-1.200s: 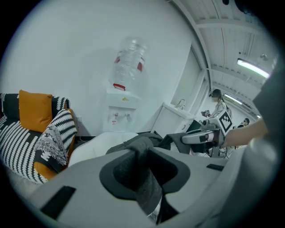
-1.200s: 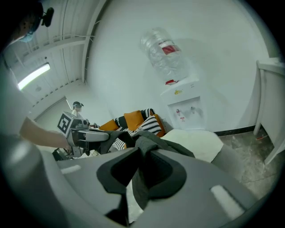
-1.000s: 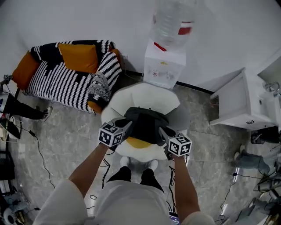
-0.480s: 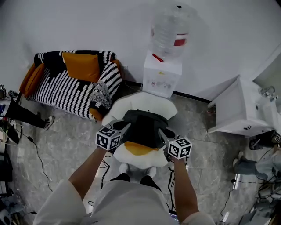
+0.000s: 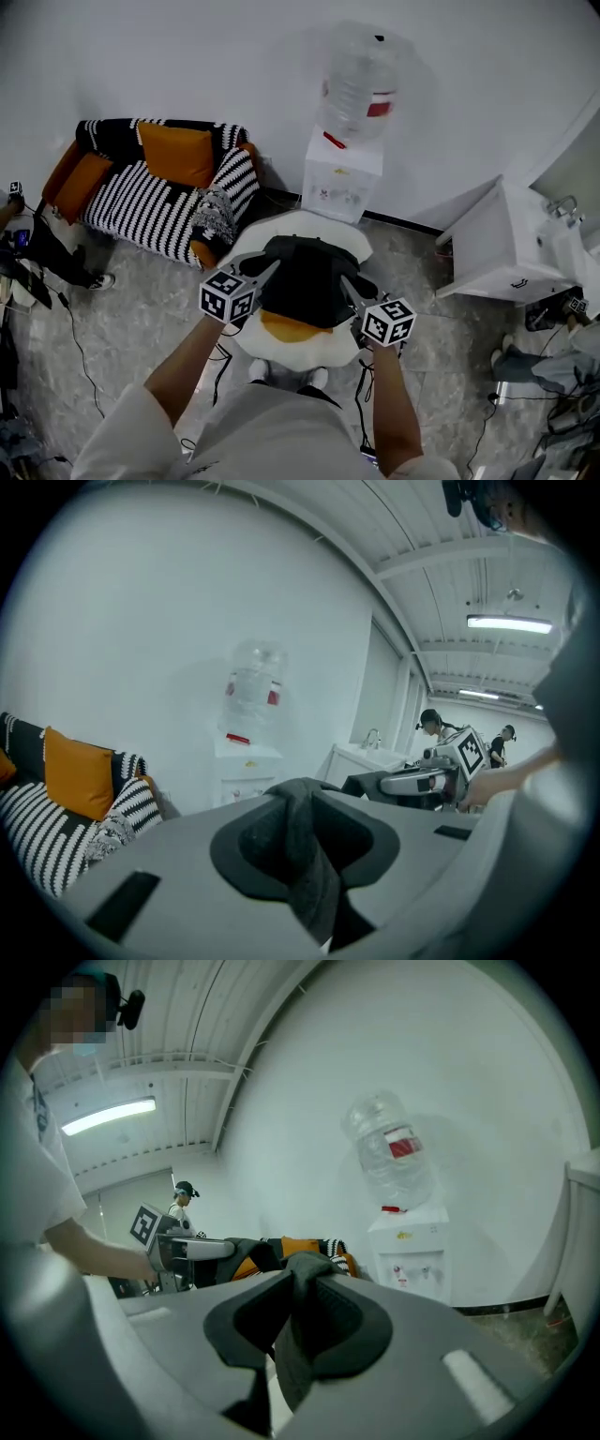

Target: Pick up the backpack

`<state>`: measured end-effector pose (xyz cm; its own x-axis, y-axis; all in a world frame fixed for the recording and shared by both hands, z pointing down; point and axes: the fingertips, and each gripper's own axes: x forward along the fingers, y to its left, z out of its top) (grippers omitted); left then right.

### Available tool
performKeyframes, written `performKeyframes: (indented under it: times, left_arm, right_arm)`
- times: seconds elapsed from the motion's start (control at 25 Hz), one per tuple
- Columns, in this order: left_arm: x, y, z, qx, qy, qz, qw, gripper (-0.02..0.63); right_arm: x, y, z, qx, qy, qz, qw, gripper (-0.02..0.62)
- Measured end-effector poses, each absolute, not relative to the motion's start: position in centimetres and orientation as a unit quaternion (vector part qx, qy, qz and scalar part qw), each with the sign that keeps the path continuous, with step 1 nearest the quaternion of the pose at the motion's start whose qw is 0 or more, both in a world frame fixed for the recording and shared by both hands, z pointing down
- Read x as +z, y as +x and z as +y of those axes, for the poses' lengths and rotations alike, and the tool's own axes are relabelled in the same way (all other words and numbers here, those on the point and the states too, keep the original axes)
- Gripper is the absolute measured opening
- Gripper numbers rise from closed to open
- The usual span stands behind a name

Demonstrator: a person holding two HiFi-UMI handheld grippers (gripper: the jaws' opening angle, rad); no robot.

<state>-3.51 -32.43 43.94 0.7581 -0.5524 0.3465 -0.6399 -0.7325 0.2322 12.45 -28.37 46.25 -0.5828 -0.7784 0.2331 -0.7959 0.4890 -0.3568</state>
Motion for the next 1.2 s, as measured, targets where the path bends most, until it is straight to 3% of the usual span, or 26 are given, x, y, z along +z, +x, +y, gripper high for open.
performKeyframes:
  times: [1.2]
  left_arm:
    - [26.6,-1.8,-33.4,-0.003,0.956,-0.288,0.053,0.067]
  right_arm:
    - [28.0,14.5,-29.6,0.072,0.469,-0.878,-0.063,0.055]
